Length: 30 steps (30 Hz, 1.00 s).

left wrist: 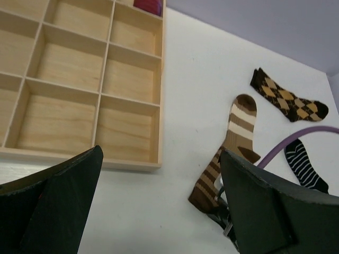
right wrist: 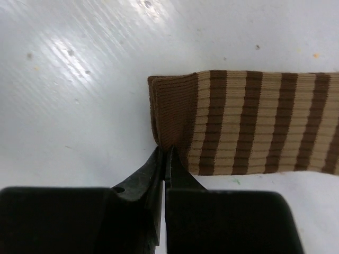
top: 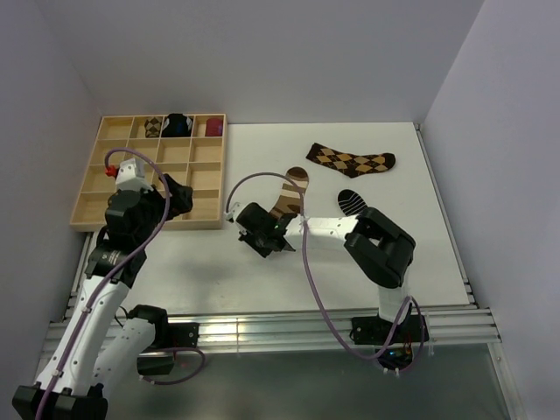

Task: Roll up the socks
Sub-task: Roll the sock at the center of the board.

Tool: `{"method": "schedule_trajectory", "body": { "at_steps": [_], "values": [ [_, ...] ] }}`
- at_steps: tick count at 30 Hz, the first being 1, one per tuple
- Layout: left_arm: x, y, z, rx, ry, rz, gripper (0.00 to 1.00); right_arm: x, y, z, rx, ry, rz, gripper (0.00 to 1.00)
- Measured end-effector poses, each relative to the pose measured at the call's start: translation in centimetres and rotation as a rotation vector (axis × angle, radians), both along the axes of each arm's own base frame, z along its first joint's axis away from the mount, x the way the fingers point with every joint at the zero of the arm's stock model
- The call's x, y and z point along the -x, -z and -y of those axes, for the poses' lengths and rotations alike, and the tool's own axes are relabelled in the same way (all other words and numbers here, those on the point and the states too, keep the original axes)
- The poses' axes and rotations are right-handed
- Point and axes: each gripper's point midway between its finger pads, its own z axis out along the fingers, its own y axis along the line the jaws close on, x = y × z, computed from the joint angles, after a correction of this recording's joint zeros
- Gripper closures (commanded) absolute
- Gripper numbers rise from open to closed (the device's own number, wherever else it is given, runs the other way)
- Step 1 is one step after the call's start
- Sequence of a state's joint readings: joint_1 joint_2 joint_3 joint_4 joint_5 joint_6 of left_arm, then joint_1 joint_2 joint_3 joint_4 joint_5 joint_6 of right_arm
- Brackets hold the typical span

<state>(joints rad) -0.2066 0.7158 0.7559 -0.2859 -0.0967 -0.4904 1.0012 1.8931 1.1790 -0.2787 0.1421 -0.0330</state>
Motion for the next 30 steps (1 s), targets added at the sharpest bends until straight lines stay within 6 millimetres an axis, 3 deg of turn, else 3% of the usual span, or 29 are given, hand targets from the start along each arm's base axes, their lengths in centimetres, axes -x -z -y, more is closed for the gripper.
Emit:
{"method": "schedule_trajectory", "body": {
  "at_steps": [6, 13, 19, 30],
  "values": [
    [-0.1, 3.1, 2.0, 0.047, 0.059, -0.134, 0.02, 0.1, -0.2, -0.8, -0.147, 0.024, -0.169, 1.0],
    [0.7, 5.1, 6.8, 0.127, 0.164, -0.228, 0.02, -0.3, -0.6, -0.7, -0.342, 0.088, -0.421, 1.0],
    [1.7, 9.7, 10.1, 0.164, 0.176, -0.369, 0.02, -1.0, -1.0, -0.6, -0.496, 0.131, -0.595, 1.0],
    [1.6, 15.7, 11.6, 0.285, -0.017, -0.552, 0.12, -0.8, -0.8, -1.1, -0.575, 0.136, -0.7, 1.0]
  ]
}}
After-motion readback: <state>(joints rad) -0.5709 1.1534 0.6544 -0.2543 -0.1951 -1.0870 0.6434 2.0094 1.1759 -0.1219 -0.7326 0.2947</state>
